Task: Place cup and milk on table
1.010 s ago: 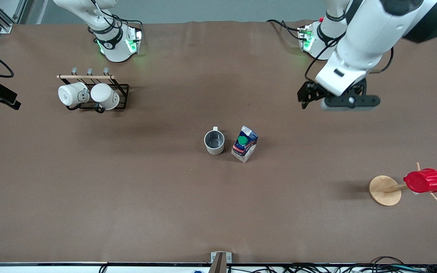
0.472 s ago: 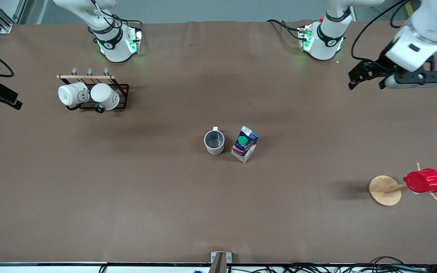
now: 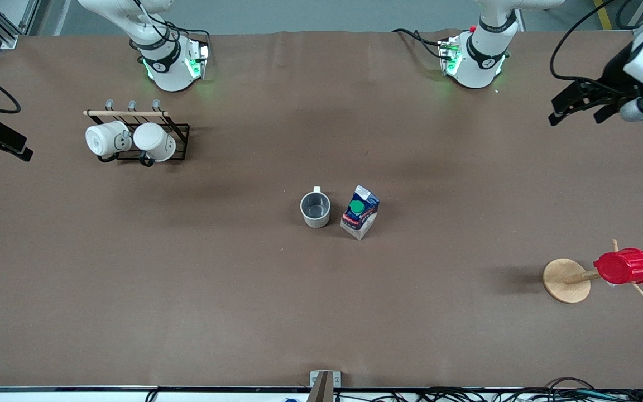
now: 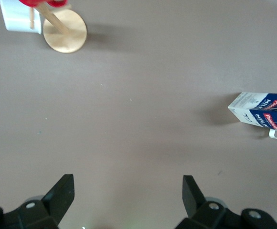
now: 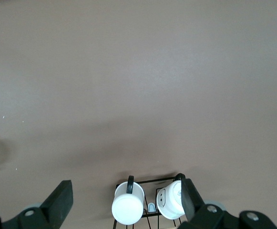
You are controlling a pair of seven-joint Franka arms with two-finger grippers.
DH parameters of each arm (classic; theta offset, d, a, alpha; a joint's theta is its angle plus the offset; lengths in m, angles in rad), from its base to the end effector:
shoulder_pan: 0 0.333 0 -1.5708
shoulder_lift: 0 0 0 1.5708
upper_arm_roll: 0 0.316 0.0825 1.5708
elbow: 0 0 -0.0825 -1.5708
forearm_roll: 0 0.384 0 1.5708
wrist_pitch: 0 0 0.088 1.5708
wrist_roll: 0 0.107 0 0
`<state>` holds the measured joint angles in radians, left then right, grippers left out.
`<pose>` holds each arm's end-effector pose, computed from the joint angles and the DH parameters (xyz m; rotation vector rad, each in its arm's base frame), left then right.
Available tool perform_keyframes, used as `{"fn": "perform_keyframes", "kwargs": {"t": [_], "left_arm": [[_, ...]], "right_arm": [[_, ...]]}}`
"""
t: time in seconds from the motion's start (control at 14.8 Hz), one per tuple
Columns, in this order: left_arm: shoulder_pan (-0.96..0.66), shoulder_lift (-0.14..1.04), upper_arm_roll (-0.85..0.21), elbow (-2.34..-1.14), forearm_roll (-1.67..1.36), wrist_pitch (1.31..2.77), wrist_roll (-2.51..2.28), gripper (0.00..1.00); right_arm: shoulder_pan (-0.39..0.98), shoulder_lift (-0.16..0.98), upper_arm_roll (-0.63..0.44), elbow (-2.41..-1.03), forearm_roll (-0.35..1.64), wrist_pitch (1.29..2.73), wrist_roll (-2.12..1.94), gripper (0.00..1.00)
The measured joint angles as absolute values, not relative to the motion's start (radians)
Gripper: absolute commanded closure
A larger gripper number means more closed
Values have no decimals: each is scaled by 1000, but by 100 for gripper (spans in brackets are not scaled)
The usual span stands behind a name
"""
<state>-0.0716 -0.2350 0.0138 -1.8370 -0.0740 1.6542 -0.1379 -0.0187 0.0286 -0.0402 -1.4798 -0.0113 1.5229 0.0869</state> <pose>0.4853 -0.0347 0.6280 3.0563 0.1285 0.0679 0.5581 -0.0338 0.6471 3.1209 -0.2289 0.0230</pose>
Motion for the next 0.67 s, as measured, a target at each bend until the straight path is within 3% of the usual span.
{"fn": "perform_keyframes", "kwargs": {"t": [0.67], "left_arm": [[-68,-125,14,-1660,-34,1558,-74,0]], "right_arm": [[-19,29,-40,-1480,-11,1523,87,0]]}}
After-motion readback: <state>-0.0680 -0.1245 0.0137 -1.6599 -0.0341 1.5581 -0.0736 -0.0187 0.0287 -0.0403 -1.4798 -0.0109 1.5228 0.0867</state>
